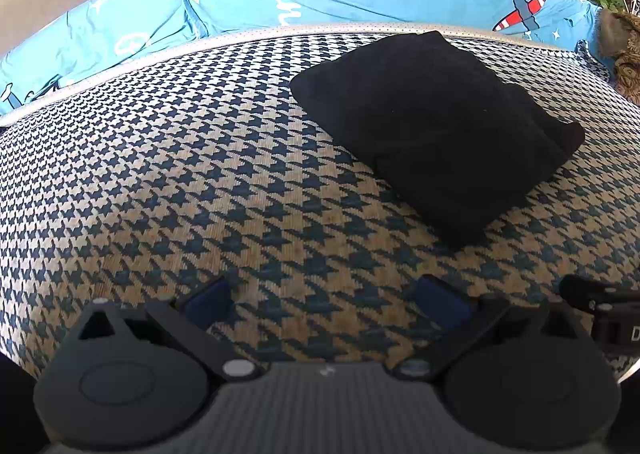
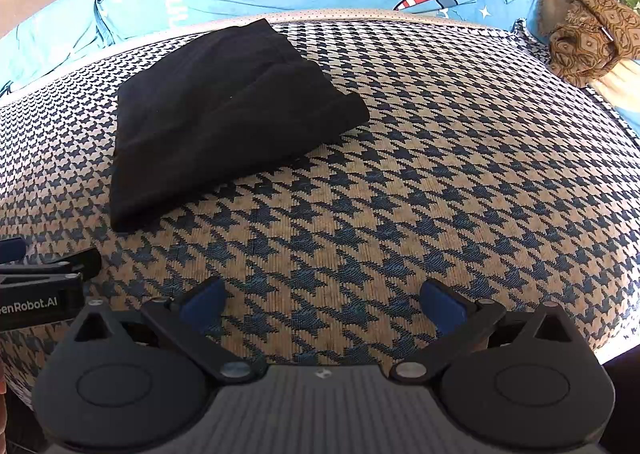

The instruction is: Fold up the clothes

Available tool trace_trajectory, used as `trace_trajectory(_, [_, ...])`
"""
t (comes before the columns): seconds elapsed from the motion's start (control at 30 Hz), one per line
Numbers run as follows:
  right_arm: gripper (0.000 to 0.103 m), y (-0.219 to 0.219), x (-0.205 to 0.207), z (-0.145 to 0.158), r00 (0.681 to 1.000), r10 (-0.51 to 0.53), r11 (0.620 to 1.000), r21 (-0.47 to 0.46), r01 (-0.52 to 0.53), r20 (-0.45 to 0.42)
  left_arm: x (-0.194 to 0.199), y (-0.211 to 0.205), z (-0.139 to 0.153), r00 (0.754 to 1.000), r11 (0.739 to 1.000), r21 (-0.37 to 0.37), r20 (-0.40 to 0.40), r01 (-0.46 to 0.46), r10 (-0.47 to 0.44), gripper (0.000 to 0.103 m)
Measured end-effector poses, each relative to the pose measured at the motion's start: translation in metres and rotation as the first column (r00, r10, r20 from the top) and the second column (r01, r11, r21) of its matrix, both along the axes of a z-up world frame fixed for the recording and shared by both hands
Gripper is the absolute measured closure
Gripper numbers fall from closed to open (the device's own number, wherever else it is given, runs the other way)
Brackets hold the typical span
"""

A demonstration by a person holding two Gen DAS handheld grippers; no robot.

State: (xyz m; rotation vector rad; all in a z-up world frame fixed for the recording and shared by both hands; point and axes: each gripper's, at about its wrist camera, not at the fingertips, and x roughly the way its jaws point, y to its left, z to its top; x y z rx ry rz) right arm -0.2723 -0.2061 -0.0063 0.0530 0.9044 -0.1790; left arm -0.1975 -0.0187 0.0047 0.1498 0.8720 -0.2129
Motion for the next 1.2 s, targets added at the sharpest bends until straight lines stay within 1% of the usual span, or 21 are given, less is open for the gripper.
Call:
trace_trajectory(0.2, [0.0, 0.0003, 0.0007, -0.0005, 1.0, -0.003, 1.0, -0.003, 0.003, -0.001, -0.0032, -0.0004, -0.0012, 1.0, 1.0, 0.005, 0.017, 0.001, -0.001, 0.0])
trace_trajectory(0.67, [0.0, 0.0017, 0.0002, -0.0014, 1.0, -0.021, 1.0, -0.008, 0.021, 0.013, -0.0049, -0.0014, -0.0023, 1.0, 1.0, 0.009, 0.03, 0.0, 0.0, 0.0])
trace_trajectory(1.2, [0.0, 0.0015, -0.001, -0.001, 0.999, -0.025, 1.0, -0.003, 0.025, 0.022, -0.0041, -0.0033, -0.0018, 1.0, 0.999, 0.022, 0.012, -0.026, 0.026, 0.0])
